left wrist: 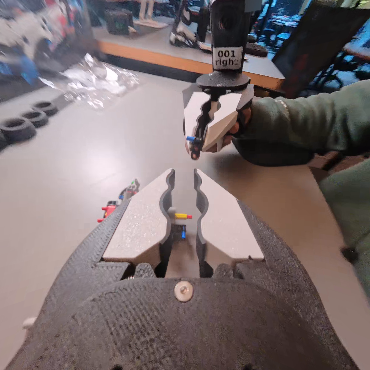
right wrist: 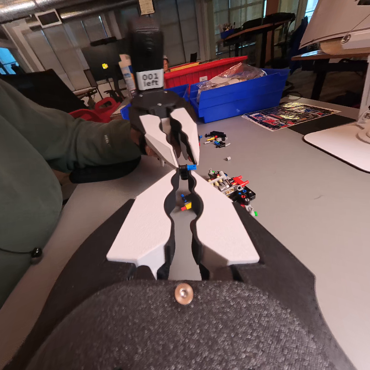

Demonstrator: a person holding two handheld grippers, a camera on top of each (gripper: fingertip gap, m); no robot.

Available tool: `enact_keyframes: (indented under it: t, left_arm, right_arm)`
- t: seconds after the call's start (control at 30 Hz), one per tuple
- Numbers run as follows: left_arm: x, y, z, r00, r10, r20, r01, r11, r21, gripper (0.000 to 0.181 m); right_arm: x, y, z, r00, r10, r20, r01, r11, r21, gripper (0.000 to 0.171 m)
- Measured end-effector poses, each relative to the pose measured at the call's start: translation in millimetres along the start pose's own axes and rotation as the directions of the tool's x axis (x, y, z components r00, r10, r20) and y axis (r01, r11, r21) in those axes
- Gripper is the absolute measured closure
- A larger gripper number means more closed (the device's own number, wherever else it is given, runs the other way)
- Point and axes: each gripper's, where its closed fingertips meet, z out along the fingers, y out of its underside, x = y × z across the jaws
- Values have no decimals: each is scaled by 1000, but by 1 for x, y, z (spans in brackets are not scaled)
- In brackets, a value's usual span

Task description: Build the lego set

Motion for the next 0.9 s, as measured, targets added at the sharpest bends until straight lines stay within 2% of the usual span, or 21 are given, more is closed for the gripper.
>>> enact_keyframes:
  t: [0.1,0.2,0.4,0.6,0.7,0.77,0.9]
  left_arm:
    - [9,8,-2,986,-82,-147,82,997,-3,165]
    - [20,7,1,975,-80,-209,84,996,12,164]
    - [32,12,9,975,-36,-221,36,999,-5,175]
    - [32,7,9,982,15,-186,-10,1000,24,175]
    - [30,7,10,987,56,-148,-53,998,24,176]
    - [30,7,11,988,84,-132,-82,996,19,176]
    - [32,7,12,987,94,-129,-93,996,14,176]
  right_arm:
    - [-7,0,3,999,5,53,-5,1000,1,165]
    - [-13,6,8,997,-11,76,13,1000,-27,165]
    - [-23,12,11,993,-9,118,16,999,-51,165]
    - [-23,7,9,994,0,105,2,1000,-21,164]
    - [-23,8,10,995,5,100,-2,1000,-27,155]
    - [-22,8,10,996,1,85,2,1000,-27,162]
    - [-23,8,9,996,-1,89,4,1000,-27,162]
